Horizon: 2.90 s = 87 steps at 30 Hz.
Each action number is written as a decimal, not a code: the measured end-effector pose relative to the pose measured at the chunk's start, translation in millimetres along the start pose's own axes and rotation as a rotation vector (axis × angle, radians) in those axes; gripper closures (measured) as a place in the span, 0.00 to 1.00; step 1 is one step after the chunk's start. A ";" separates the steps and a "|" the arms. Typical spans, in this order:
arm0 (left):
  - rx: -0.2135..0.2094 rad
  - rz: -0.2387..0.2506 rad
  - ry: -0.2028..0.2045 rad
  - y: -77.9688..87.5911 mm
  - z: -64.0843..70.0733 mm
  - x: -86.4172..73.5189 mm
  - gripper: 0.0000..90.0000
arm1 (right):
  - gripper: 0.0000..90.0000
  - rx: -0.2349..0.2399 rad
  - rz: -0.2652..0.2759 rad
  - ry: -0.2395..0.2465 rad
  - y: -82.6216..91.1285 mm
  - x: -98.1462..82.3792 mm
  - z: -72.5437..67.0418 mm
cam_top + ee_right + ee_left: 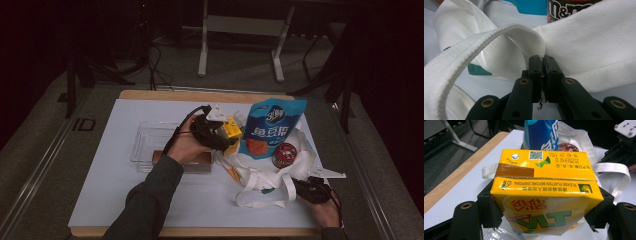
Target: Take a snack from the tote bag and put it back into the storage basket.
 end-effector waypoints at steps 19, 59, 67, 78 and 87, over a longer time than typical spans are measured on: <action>0.074 0.013 0.056 21.9 -20.9 -6.8 0.32 | 0.95 0.001 0.002 -0.002 0.0 0.0 0.0; 0.309 0.046 0.264 87.5 -77.9 -70.4 0.32 | 0.95 -0.004 0.002 -0.006 0.2 -0.3 -0.5; 0.402 0.050 0.331 101.7 -94.1 -92.2 0.32 | 0.95 -0.005 0.002 -0.007 0.1 -0.3 -0.5; 0.553 -0.007 0.412 106.3 -116.6 -133.3 0.32 | 0.95 -0.006 0.002 -0.008 0.1 -0.3 -0.6; 0.578 -0.050 0.444 99.2 -119.1 -156.0 0.32 | 0.95 -0.006 0.003 -0.009 0.1 -0.3 -0.6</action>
Point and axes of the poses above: each handheld gripper's, and its own axes: y roughly backward along the jaws, x roughly out of its top, z roughly to its right, the point moved 8 cm from there along -y, roughly forward along the jaws, and after that the axes turned 3 degrees about z, right-handed, at the moved point
